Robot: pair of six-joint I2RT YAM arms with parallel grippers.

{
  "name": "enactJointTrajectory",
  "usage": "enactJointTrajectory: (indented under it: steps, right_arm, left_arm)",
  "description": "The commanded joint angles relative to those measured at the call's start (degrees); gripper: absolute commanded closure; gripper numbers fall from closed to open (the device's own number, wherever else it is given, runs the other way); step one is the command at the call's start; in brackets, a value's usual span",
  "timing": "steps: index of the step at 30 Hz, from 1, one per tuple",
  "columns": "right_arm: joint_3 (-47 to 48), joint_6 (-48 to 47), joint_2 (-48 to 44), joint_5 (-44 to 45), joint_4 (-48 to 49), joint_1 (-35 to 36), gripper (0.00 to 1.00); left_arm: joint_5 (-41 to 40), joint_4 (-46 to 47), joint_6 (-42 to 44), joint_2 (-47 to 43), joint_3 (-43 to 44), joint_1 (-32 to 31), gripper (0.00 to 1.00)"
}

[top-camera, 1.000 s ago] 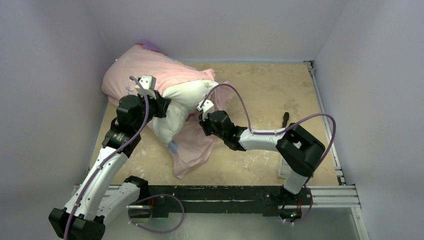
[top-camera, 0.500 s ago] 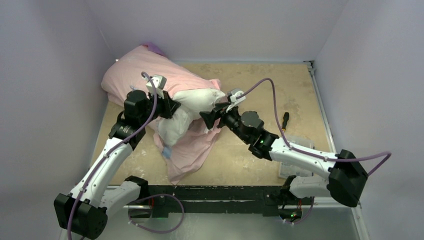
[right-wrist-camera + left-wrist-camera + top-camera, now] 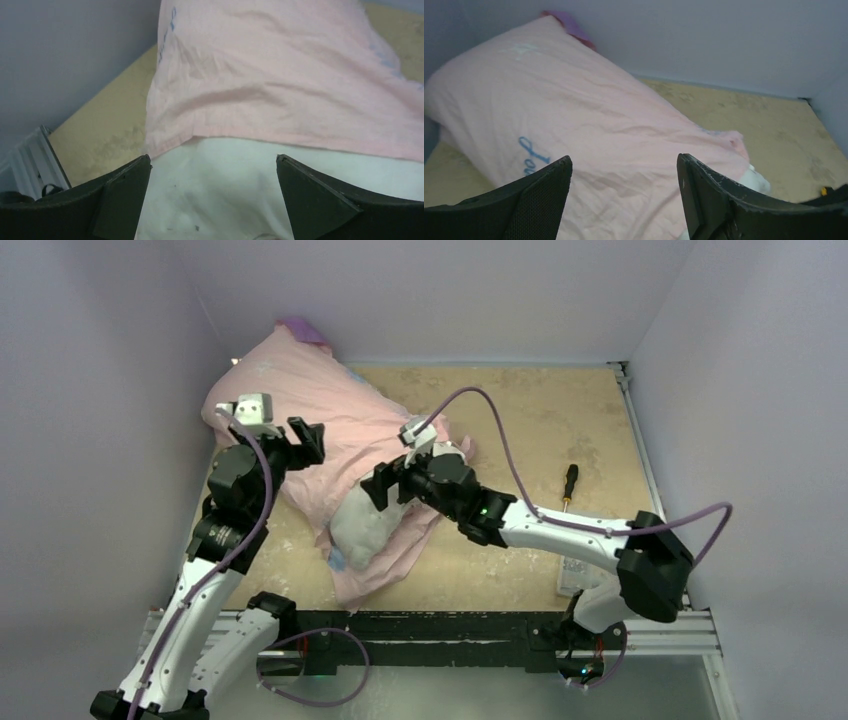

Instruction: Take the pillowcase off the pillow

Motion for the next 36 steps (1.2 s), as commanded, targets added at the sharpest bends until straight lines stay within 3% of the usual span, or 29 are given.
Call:
enactJointTrajectory:
  steps: [1, 9, 22, 24, 25, 26, 27, 29, 30, 36]
  right_arm:
    - [4.77, 3.09, 4.13, 5.47, -9.69, 2.62, 0.01]
    - [10.54, 7.66, 10.86, 11.42, -17.93, 5.16, 0.01]
    - [11.93, 6.12, 27.97, 14.44, -9.89, 3.96, 0.05]
    - [11.52, 5.79, 29.35, 13.23, -7.86, 3.43, 0.23]
    - [11.10, 5.63, 29.35, 12.16, -6.84, 3.08, 0.37]
    - [10.55, 5.46, 28.89, 11.25, -5.78, 2.68, 0.60]
    - [9.82, 5.17, 27.98, 10.40, -4.58, 2.32, 0.75]
    - [8.46, 4.48, 25.51, 8.89, -2.71, 1.46, 0.95]
    - [7.85, 4.31, 23.93, 8.58, -2.09, 1.03, 1.00]
    - [4.26, 2.23, 12.70, 7.55, 0.69, -2.06, 1.00]
  left_arm:
    - [-19.91, -3.45, -1.22, -2.52, -0.76, 0.34, 0.25]
    - [-19.62, -3.10, -1.16, -3.57, -1.19, 0.47, 0.24]
    - [-17.34, -2.90, -0.98, -1.01, -1.47, 0.60, 0.24]
    - [-16.35, -2.95, -0.98, -0.34, -1.39, 0.60, 0.24]
    - [-15.87, -2.95, -0.98, 0.01, -1.28, 0.60, 0.24]
    - [-15.43, -2.99, -0.98, 0.36, -1.34, 0.60, 0.24]
    - [-14.99, -3.03, -1.00, 0.62, -1.22, 0.60, 0.24]
    - [-13.90, -3.04, -0.86, 1.16, -1.20, 0.60, 0.24]
    - [-13.19, -2.96, -0.69, 1.50, -1.23, 0.60, 0.24]
    - [-5.36, -2.91, 0.14, 4.08, -0.64, 0.62, 0.24]
